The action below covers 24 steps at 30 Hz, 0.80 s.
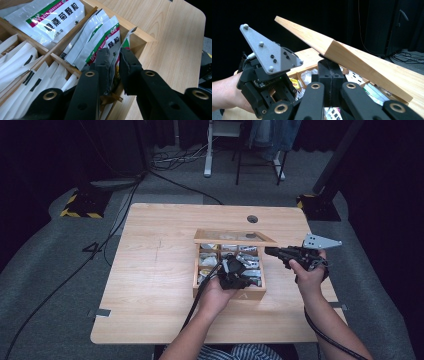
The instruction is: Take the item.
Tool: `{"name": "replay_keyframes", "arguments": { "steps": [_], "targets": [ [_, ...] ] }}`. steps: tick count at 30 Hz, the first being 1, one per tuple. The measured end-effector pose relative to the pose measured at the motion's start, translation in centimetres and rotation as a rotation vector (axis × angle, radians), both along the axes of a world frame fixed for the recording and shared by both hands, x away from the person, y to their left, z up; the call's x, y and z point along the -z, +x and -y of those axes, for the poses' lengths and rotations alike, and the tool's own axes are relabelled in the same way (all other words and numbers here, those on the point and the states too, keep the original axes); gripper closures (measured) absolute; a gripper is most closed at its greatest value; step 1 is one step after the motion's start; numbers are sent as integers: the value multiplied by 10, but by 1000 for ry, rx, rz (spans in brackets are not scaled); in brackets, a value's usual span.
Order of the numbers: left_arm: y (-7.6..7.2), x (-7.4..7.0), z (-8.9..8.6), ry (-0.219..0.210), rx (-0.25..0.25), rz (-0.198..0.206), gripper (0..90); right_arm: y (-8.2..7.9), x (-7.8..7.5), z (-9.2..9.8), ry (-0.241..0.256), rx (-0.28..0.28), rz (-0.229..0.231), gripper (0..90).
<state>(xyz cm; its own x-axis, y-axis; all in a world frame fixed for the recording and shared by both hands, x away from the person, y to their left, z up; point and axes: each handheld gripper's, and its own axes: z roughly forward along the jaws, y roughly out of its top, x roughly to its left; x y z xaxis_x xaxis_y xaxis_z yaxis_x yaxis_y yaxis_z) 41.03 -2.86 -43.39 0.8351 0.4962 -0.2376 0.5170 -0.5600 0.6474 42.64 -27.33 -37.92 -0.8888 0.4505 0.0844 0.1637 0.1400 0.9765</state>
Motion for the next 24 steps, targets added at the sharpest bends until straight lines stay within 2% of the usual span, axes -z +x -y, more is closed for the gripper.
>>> {"name": "replay_keyframes", "arguments": {
  "steps": [3, 8, 12, 16, 22, 24],
  "targets": [
    [-1, 0, 1, 19, 4, 13, 859, 0, 0, 0, 1, 0, 0, 900],
    [-2, 1, 0, 20, 3, 35, 889, 0, 0, 0, 0, 0, 1, 900],
    [-6, -2, 1, 17, -1, 68, 896, 0, 0, 0, -1, 0, 1, 900],
    [-11, -10, -4, -33, -8, 123, 897, 0, 0, 0, -1, 1, 1, 900],
    [-16, -22, -10, -70, -11, 166, 898, 0, 0, -1, -4, -1, -1, 900],
    [-19, -27, -12, -93, -11, 193, 898, 0, 0, -1, -5, -1, -1, 900]
  ]
}}
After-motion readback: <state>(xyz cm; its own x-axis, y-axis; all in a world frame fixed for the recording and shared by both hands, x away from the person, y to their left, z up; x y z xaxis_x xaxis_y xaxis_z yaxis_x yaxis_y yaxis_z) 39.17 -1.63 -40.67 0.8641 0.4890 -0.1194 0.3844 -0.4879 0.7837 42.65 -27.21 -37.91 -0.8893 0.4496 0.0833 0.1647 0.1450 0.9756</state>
